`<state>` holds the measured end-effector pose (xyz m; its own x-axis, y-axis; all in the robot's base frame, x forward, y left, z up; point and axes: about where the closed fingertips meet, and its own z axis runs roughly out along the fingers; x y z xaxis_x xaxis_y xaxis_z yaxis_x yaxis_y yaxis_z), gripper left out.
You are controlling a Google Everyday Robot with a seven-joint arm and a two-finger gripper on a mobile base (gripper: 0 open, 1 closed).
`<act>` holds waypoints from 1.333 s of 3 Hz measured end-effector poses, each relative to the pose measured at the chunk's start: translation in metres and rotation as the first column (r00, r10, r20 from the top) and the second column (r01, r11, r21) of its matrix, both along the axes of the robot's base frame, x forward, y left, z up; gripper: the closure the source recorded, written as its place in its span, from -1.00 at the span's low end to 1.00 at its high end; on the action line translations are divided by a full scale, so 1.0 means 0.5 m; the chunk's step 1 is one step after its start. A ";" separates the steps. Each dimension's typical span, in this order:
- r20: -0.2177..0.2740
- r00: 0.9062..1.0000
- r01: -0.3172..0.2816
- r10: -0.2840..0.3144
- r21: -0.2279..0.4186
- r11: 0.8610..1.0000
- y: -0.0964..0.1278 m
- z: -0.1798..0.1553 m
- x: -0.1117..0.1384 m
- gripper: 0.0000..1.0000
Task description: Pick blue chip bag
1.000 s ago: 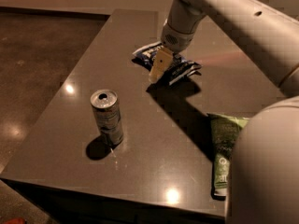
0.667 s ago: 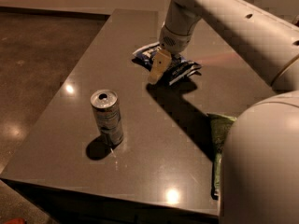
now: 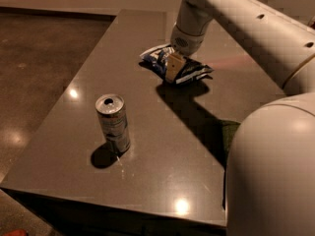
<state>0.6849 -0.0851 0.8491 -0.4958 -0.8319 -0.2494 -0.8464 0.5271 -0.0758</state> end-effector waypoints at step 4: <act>0.136 0.976 -0.189 0.171 0.134 0.973 0.028 0.215 -0.008 1.00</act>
Offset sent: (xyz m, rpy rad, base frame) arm -0.0143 -0.0054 0.1055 0.1208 -0.0763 0.1543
